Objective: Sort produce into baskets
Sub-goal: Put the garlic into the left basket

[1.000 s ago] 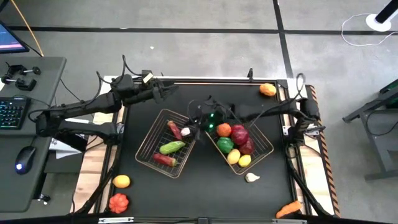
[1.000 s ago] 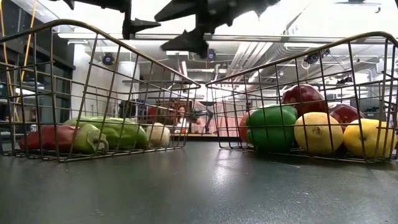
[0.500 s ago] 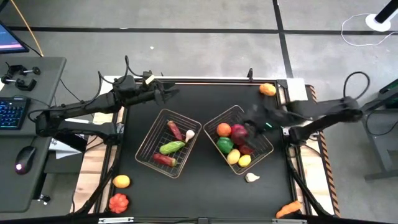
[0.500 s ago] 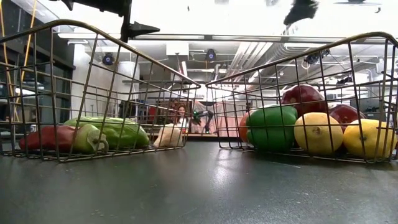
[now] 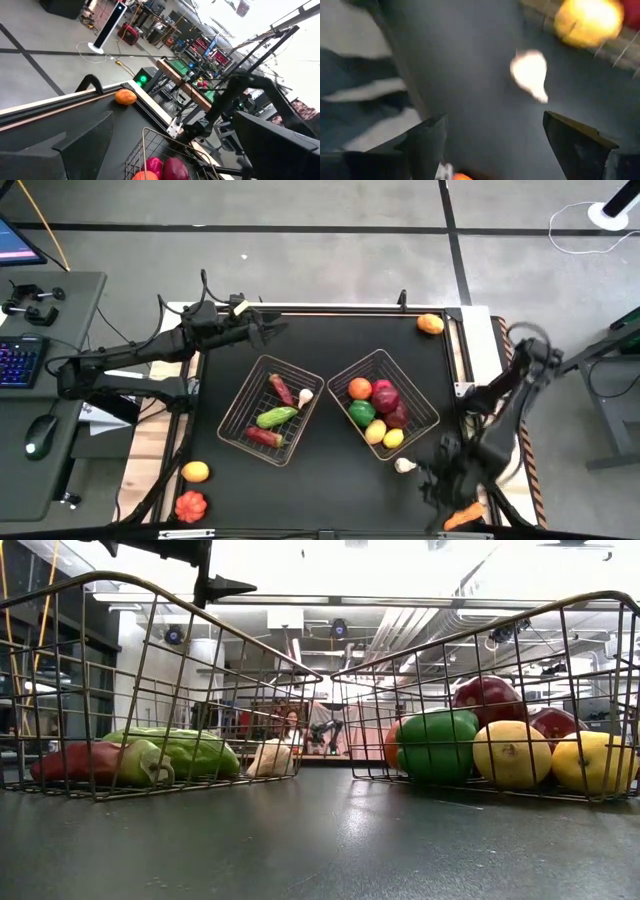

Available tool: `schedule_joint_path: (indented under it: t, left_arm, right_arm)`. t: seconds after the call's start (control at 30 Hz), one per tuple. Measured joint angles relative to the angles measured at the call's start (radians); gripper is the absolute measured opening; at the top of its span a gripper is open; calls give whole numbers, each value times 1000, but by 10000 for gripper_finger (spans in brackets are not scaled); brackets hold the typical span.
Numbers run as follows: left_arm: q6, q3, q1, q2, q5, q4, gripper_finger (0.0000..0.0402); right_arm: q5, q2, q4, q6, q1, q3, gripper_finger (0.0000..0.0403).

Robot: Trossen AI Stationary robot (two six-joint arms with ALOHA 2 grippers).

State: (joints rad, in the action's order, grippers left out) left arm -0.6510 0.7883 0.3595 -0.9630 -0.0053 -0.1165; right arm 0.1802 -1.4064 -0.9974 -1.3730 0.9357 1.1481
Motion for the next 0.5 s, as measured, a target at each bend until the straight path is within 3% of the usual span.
schedule_joint_path:
  t: [0.17, 0.5]
  left_arm:
    - [-2, 0, 0, 0, -23, 0, 398]
    - [-3, 0, 0, 0, -25, 0, 398]
  right_arm:
    - [17, -153, -1, -7, 61, 0, 321]
    - [134, -298, 0, 20, 0, 0, 321]
